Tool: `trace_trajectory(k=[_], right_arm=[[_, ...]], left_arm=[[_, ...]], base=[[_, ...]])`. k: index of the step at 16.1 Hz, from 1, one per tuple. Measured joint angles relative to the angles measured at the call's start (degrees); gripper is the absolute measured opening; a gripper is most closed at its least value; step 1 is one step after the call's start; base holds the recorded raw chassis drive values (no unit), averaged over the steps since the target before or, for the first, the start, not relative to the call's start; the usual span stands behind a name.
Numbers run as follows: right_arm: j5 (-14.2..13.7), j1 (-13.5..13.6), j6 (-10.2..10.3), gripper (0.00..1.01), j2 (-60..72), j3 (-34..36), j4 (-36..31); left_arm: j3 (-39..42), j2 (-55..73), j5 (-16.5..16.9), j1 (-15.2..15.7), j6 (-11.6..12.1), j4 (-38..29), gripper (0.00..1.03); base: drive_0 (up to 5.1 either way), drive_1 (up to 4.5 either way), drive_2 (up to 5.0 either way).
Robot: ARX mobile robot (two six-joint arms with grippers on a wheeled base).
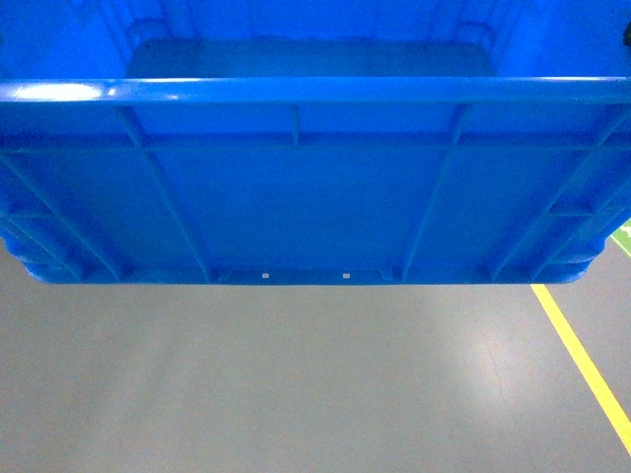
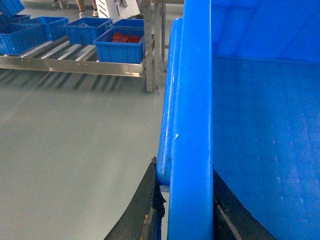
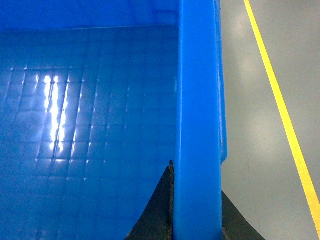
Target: Place box next to blue box on left shelf
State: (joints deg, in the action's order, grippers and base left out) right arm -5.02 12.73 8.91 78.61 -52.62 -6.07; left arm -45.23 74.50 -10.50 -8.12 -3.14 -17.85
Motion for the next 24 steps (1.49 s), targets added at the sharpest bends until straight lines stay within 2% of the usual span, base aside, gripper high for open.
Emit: trace_trajectory(k=[24], right_arm=[[0.0,0.0,0.0,0.07,0.0,0.0,0.1]], left_arm=[[0.0,0.0,0.0,0.0,0.0,0.1,0.15]], base=[[0.0,4.27,-4.2]])
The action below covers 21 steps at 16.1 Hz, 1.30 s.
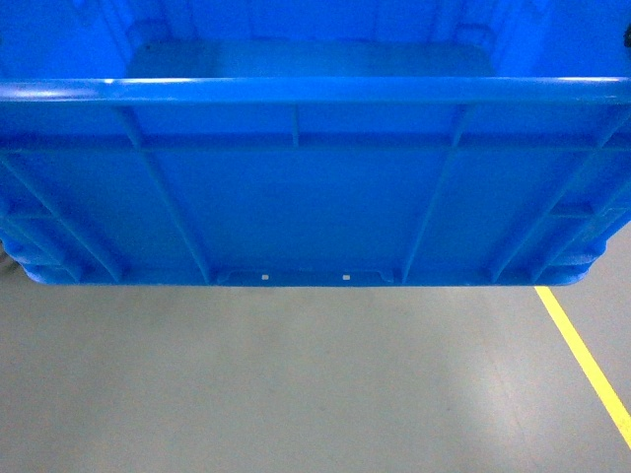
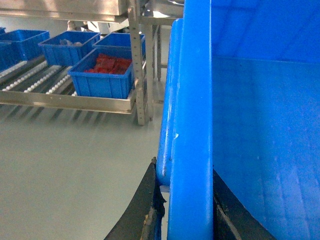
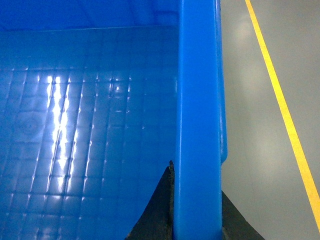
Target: Place box next to blue box on left shelf
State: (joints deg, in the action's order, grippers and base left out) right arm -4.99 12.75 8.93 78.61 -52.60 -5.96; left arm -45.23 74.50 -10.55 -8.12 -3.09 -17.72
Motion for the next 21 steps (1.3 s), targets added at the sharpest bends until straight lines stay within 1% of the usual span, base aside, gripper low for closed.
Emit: trace_trajectory(k=[21], right_arm=[[0.0,0.0,0.0,0.07,0.0,0.0,0.1]], left_arm=[[0.0,0.0,0.1,0.0,0.0,0.0,0.15]], base=[[0.0,4.26,-4.2]])
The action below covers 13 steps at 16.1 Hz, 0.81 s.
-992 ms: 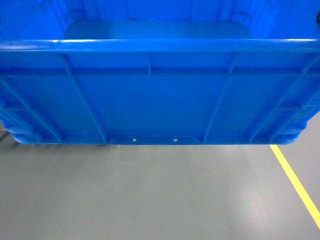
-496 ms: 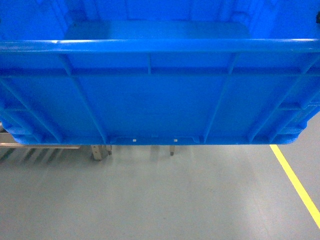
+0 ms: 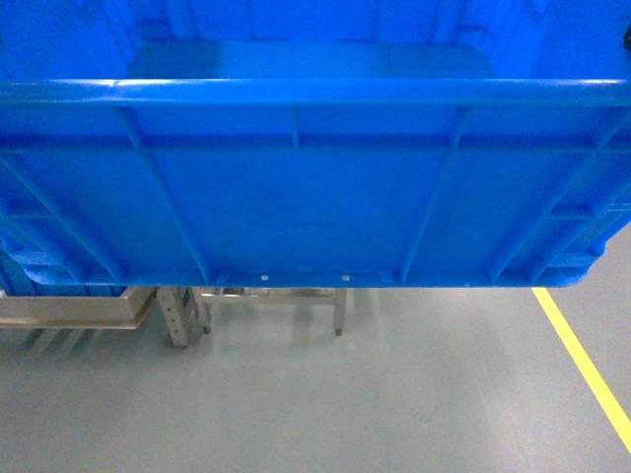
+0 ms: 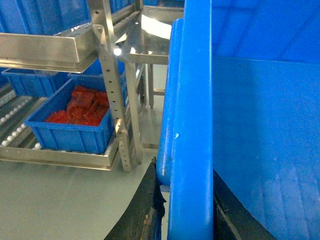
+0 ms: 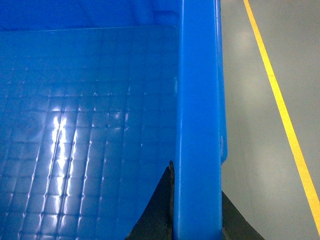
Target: Place box next to blue box on left shelf
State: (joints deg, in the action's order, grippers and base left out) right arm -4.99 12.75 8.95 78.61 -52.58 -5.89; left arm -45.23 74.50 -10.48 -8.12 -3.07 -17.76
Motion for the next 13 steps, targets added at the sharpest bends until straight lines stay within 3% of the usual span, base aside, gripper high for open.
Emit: trace_trajectory(k=[2,4,13], right_arm=[[0.0,0.0,0.0,0.07,0.0,0.0,-0.2],[0.0,0.0,0.0,0.07,0.2,0.0,0.2],[-0.1,0.0,0.0,0.07,0.0,0.0,0.1]], left_arm=[[0.0,0.0,0.0,0.0,0.0,-0.2,0.15],[0.0,0.2,0.0,0.0,-0.1,0.3,0.15],[0.0,0.1,-0.2,-0.2,-0.1,0.0,0.15]], base=[[0.1,4.37,-4.1],[0.0,0.0,0.0],[-4.9,2.53,2.5]])
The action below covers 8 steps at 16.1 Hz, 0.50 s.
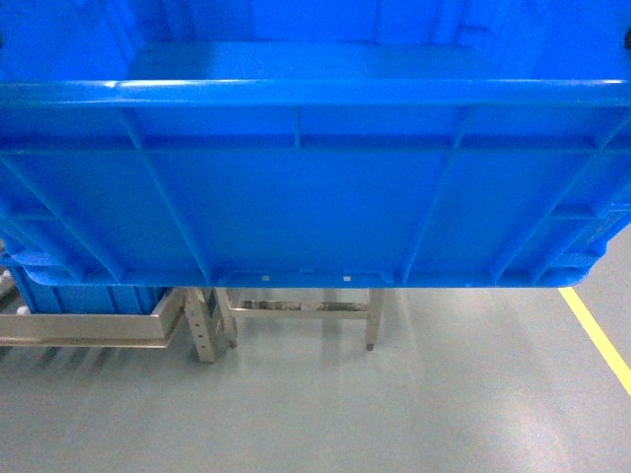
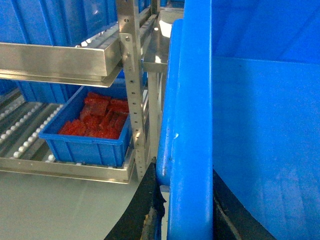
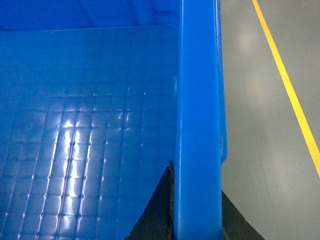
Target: Place box next to blue box on left shelf
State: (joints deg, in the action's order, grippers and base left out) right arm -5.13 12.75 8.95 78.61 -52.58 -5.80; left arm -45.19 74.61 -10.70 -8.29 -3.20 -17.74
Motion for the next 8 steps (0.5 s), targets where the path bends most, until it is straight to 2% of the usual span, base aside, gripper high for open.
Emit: trace_trajectory(k=[8], right_arm=[[0.0,0.0,0.0,0.07,0.0,0.0,-0.2]], left_arm=[[0.0,0.0,0.0,0.0,0.0,-0.2,0.15]], base=[[-5.0,2.44,2.4]])
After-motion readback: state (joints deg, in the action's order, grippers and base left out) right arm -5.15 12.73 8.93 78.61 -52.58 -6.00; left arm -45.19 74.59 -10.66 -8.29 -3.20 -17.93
